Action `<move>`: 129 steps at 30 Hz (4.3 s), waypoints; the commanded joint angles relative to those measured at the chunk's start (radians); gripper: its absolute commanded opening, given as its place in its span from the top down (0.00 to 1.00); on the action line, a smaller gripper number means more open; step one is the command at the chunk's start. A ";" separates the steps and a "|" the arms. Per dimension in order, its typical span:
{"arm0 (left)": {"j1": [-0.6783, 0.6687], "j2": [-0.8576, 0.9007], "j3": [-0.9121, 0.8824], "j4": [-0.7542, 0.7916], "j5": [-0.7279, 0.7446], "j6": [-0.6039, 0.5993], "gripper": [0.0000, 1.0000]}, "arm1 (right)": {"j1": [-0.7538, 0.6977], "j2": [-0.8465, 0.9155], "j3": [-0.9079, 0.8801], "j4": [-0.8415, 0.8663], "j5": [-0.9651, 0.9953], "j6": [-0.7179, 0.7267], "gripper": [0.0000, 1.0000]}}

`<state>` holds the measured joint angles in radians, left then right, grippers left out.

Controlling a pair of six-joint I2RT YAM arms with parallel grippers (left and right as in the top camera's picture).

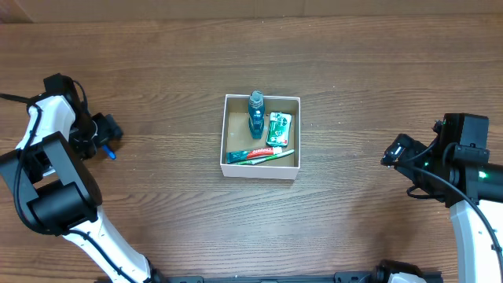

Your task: Pack container

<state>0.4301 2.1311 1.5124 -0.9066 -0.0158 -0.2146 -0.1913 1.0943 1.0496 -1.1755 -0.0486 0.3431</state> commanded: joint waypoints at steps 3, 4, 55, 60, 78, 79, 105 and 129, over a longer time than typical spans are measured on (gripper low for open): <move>0.000 0.057 -0.008 0.002 0.032 -0.005 0.73 | -0.005 -0.004 0.000 0.003 -0.006 -0.004 0.00; 0.000 0.057 -0.008 -0.001 0.032 -0.005 0.79 | -0.005 -0.004 0.000 0.003 -0.006 -0.004 0.00; -1.020 -0.128 0.061 -0.119 0.093 0.637 0.96 | -0.005 -0.004 0.000 0.003 -0.006 -0.004 0.00; -1.020 -0.127 0.061 -0.126 0.086 0.636 0.66 | -0.005 -0.004 0.000 0.003 -0.006 -0.004 0.00; -0.904 -0.677 0.084 -0.217 -0.145 0.294 0.00 | 0.068 0.039 0.166 0.097 0.029 -0.114 0.00; -0.861 -0.700 0.084 -0.215 -0.145 0.254 0.00 | 0.097 0.071 0.201 0.097 0.029 -0.117 0.00; -0.519 -1.294 -0.301 -0.118 -0.017 0.156 0.00 | 0.269 -0.187 -0.018 0.301 0.126 -0.085 0.00; -0.518 -1.667 -0.601 -0.227 -0.024 0.129 0.00 | 0.269 -0.519 -0.330 0.283 0.126 -0.021 0.00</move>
<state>-0.0849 0.4648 0.9188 -1.1313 -0.0380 -0.0753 0.0784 0.5789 0.7261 -0.8978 0.0673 0.3145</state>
